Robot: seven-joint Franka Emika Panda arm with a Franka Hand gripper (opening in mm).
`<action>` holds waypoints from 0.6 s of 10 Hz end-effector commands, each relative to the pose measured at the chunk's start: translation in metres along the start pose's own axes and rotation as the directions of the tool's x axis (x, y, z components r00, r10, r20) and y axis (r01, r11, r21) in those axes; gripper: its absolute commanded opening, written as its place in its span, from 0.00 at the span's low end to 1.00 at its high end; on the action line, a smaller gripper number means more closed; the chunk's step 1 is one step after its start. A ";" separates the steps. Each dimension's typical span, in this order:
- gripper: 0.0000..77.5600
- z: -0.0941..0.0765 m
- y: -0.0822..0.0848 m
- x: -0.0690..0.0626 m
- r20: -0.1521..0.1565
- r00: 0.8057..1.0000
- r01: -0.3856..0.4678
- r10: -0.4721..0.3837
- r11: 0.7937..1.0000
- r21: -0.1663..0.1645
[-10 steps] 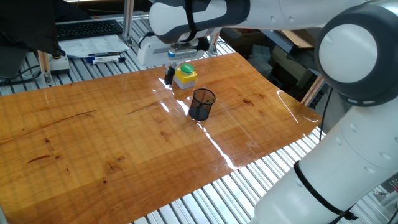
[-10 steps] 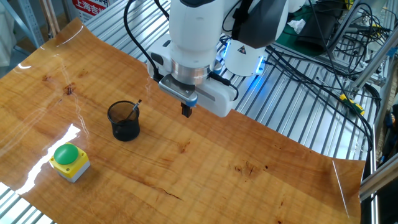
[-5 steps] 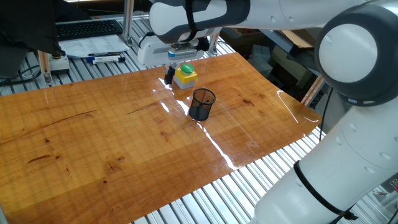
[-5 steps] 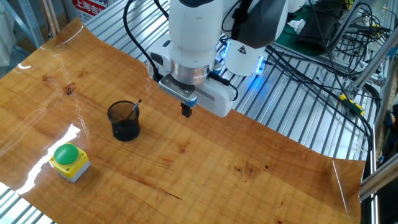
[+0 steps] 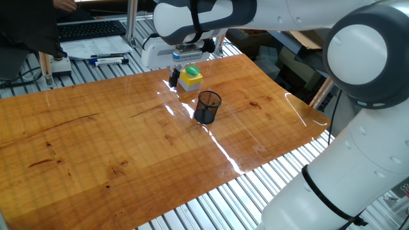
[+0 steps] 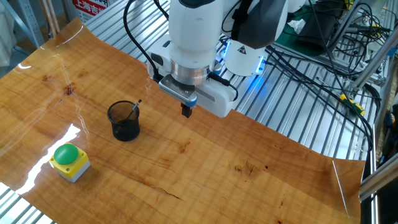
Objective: Put the pen into the pen holder
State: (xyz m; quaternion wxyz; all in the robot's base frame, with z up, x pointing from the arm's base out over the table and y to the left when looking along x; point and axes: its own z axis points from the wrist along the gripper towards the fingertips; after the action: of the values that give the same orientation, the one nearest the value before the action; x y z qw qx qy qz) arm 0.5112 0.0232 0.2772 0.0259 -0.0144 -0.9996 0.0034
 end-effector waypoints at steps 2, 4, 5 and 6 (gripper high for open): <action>0.02 -0.016 -0.011 -0.001 0.048 0.999 0.004 -0.003 1.000 -0.016; 0.02 -0.016 -0.011 -0.002 0.048 0.999 0.008 -0.007 1.000 -0.015; 0.02 -0.016 -0.011 -0.002 0.048 0.999 0.012 -0.011 1.000 -0.017; 0.02 -0.016 -0.011 -0.002 0.049 0.999 0.012 -0.011 1.000 -0.017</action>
State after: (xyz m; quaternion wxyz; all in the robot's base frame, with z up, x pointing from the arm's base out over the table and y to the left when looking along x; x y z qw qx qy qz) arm 0.5112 0.0232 0.2772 0.0259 -0.0145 -0.9996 0.0034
